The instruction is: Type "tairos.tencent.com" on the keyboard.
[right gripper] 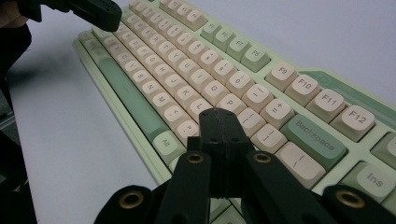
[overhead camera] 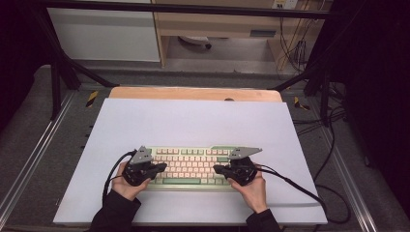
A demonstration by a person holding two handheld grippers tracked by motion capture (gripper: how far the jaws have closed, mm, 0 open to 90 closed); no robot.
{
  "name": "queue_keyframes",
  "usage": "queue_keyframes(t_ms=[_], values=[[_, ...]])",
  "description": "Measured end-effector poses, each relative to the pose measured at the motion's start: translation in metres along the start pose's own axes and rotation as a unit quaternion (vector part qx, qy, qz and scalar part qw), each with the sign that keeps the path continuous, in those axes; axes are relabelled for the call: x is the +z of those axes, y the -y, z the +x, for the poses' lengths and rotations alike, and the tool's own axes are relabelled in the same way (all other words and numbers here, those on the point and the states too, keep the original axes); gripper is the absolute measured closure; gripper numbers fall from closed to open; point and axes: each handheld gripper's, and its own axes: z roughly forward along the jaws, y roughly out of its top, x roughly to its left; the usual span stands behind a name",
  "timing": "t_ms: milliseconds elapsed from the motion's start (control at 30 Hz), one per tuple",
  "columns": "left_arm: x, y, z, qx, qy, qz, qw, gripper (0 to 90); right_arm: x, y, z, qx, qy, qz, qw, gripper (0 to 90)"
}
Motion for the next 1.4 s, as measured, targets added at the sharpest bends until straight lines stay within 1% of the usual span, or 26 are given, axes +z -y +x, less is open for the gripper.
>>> queue_keyframes(t_ms=[400,733,867,1033,1100,1400], values=[[0.006,-0.007,0.005,-0.003,-0.007,-0.002,1.0,89.8,0.0,0.0,0.0,0.001,0.001,0.0,1.0,90.0],[0.014,-0.007,0.012,-0.017,-0.027,0.002,0.9995,89.8,0.001,0.0,0.0,0.0,0.0,0.002,1.0,90.0],[0.017,-0.007,0.012,-0.017,-0.029,0.003,0.9994,89.8,0.001,0.0,0.0,0.0,0.0,0.002,1.0,90.0],[0.023,-0.005,0.011,-0.016,-0.033,0.011,0.9993,89.8,0.002,0.0,-0.001,-0.004,0.001,0.002,1.0,90.0],[0.024,-0.004,0.011,-0.015,-0.033,0.012,0.9993,89.8,0.001,0.0,0.0,-0.001,0.001,0.003,1.0,90.0],[0.026,-0.003,0.01,-0.014,-0.032,0.014,0.9993,89.8,0.002,0.001,0.0,-0.003,0.0,0.003,1.0,90.0]])
